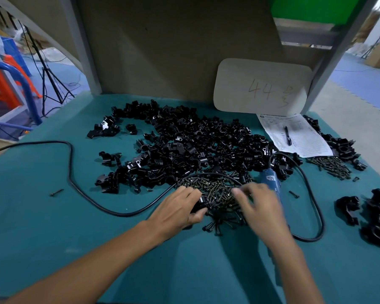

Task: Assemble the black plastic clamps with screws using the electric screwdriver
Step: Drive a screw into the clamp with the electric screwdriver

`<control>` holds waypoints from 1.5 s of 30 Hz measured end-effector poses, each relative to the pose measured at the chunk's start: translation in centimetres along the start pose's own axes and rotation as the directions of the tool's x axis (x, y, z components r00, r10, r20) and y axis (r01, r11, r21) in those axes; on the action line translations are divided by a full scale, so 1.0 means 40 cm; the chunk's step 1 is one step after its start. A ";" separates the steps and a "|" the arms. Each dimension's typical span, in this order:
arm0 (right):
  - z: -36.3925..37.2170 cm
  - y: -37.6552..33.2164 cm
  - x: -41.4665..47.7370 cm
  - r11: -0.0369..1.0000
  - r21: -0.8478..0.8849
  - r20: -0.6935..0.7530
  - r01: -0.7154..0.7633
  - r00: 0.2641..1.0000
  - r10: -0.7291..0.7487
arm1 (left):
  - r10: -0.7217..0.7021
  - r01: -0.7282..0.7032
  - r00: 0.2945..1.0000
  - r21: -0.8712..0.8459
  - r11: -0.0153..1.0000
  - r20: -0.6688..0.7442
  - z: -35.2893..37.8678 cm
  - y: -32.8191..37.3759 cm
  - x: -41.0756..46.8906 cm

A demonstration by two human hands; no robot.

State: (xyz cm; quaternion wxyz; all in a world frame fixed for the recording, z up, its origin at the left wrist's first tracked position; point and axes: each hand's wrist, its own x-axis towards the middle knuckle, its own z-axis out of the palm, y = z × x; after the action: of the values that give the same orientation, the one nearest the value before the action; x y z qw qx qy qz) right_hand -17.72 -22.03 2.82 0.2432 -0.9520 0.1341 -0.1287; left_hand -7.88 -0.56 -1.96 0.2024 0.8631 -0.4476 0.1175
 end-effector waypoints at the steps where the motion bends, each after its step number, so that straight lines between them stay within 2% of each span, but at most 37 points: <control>1: -0.023 0.037 -0.004 0.990 -0.104 -0.080 -0.094 0.993 0.086 | -0.003 0.003 1.000 0.008 1.000 0.010 0.001 0.000 0.000; 3: -0.058 0.095 -0.010 0.918 -0.243 -0.088 -0.313 0.950 0.301 | 0.002 -0.002 1.000 0.016 1.000 0.027 0.002 0.001 0.001; 5: -0.071 0.122 -0.012 0.884 -0.227 0.017 -0.410 0.905 0.424 | 0.004 -0.004 1.000 0.011 1.000 0.022 0.001 0.002 0.000; 7: -0.076 0.141 -0.006 0.899 -0.077 0.071 -0.430 0.897 0.436 | -0.007 0.007 1.000 -0.006 1.000 -0.005 -0.002 0.005 -0.001; 9: -0.093 0.151 -0.006 0.860 0.234 0.108 -0.452 0.892 0.439 | -0.015 0.015 0.999 0.002 1.000 -0.035 -0.004 0.006 -0.003; 10: -0.103 0.153 -0.006 0.767 0.459 0.129 -0.449 0.887 0.443 | -0.014 0.015 0.999 0.019 1.000 -0.049 -0.005 0.007 -0.003; 11: -0.110 0.152 -0.006 0.608 0.667 0.152 -0.430 0.878 0.454 | -0.011 0.013 0.998 0.034 0.999 -0.058 -0.005 0.008 -0.002; 13: -0.113 0.142 -0.006 0.216 0.921 0.201 -0.323 0.873 0.445 | -0.006 0.009 0.998 0.042 0.999 -0.065 -0.005 0.007 -0.001; 15: -0.100 0.126 -0.003 -0.142 0.973 0.223 -0.180 0.889 0.399 | -0.011 0.014 0.997 0.040 0.999 -0.075 -0.004 0.005 -0.002; 16: -0.090 0.114 0.003 -0.280 0.952 0.233 -0.125 0.888 0.396 | -0.011 0.014 0.996 0.041 0.999 -0.084 -0.004 0.005 -0.002; 17: -0.079 0.097 0.010 -0.377 0.923 0.243 -0.079 0.879 0.410 | -0.008 0.012 0.996 0.043 0.999 -0.091 -0.004 0.005 -0.002; 18: -0.069 0.080 0.020 -0.430 0.902 0.247 -0.040 0.865 0.438 | -0.002 0.006 0.995 0.047 0.999 -0.097 -0.004 0.006 -0.001; 23: -0.036 0.042 0.064 -0.505 0.853 0.214 0.129 0.797 0.565 | 0.021 -0.017 0.998 0.062 0.998 -0.063 -0.002 0.002 0.000; 32: 0.030 -0.007 0.078 -0.484 0.861 0.174 0.157 0.802 0.571 | -0.004 0.004 1.000 0.038 0.999 -0.013 -0.009 0.006 0.001; 35: 0.039 -0.014 0.081 -0.473 0.862 0.147 0.182 0.803 0.577 | -0.030 0.030 0.998 0.010 1.000 0.049 -0.008 0.002 -0.001; 42: 0.056 -0.015 0.081 -0.549 0.814 0.135 0.189 0.858 0.495 | -0.030 0.040 0.989 -0.070 0.997 0.144 -0.005 -0.003 0.000; 45: 0.051 -0.011 0.082 -0.515 0.845 0.121 0.145 0.886 0.447 | -0.031 0.038 0.991 -0.057 0.998 0.128 -0.008 -0.001 -0.001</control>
State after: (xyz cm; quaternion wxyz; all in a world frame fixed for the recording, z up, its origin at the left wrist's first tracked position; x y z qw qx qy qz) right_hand -13.93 -21.82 1.91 0.9238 -0.1867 0.1499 -0.2988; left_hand -7.90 -0.37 -1.70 0.2013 0.8700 -0.4479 0.0453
